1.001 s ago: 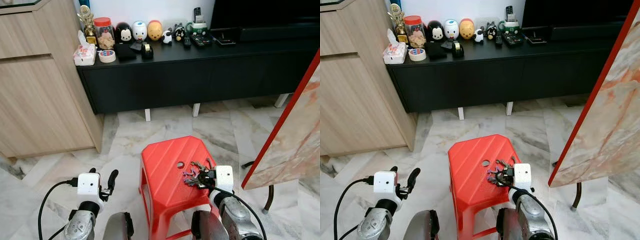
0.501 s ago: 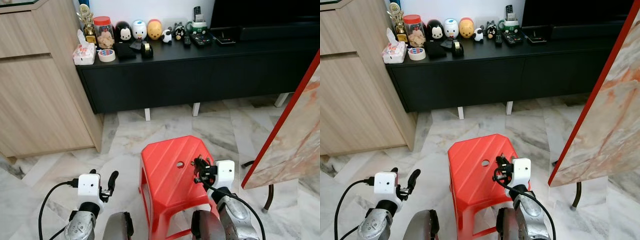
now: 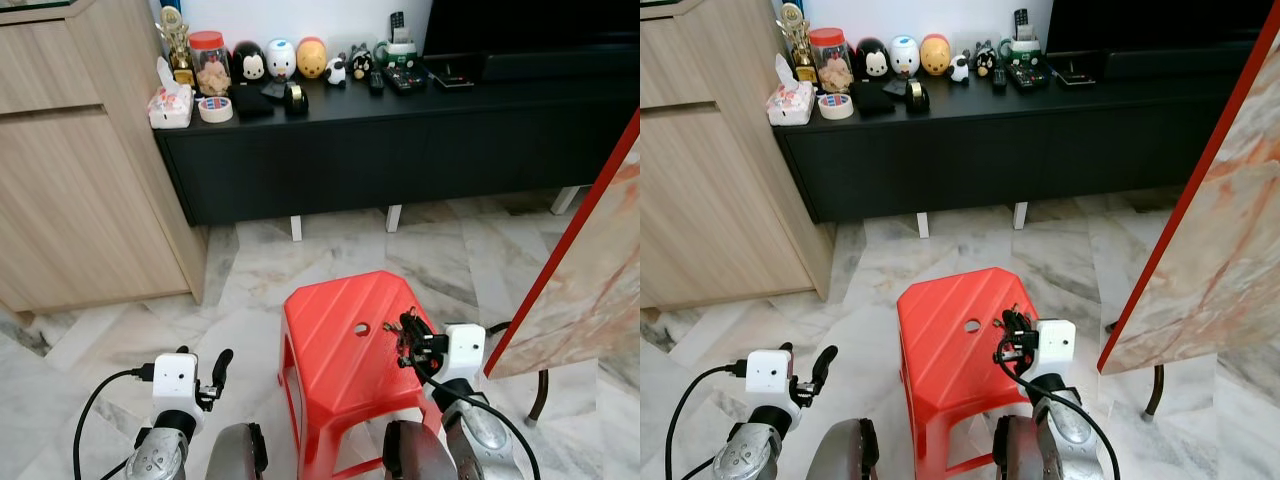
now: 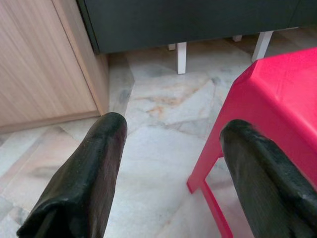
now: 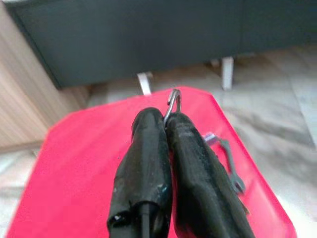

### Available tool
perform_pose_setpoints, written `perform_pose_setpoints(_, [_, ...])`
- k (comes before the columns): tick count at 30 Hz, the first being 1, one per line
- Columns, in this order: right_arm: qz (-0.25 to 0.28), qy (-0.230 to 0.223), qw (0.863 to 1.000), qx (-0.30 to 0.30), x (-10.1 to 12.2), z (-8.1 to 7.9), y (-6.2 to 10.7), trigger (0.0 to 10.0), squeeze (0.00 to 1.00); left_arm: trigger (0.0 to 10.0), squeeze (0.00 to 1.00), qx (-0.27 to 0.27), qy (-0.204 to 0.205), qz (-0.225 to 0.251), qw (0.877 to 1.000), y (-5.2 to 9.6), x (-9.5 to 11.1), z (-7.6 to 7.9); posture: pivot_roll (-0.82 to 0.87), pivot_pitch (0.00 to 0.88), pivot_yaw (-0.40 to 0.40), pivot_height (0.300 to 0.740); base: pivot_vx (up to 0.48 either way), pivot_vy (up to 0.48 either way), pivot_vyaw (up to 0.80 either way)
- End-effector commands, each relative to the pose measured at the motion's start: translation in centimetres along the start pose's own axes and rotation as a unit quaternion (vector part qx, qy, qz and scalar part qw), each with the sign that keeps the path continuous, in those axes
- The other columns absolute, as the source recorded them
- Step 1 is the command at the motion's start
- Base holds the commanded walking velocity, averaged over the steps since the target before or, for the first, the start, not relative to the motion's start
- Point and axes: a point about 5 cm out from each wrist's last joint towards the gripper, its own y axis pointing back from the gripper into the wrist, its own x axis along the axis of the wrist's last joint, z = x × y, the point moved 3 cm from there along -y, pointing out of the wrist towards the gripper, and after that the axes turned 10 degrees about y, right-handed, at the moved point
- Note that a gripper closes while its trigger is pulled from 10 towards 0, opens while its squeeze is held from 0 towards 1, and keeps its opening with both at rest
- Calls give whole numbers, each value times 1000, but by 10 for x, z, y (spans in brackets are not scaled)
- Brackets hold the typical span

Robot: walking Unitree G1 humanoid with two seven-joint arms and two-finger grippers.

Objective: Hang keys on a hook

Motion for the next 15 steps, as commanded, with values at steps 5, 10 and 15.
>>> perform_pose_setpoints(5, [-10,5,1000,-23,0,10,2,10000,0,10000,0,6,-11,-4,1000,0,-4,-5,58,0,-11,572,0,0,0])
perform_pose_setpoints(10, [27,-6,999,-21,13,9,-1,10000,0,10000,0,10,-12,-19,1000,0,-11,-8,59,0,-13,585,0,0,0])
perform_pose_setpoints(15, [29,-8,999,-22,14,9,-1,10000,0,10000,0,16,-11,-32,999,2,-17,-11,60,0,-14,610,0,0,0])
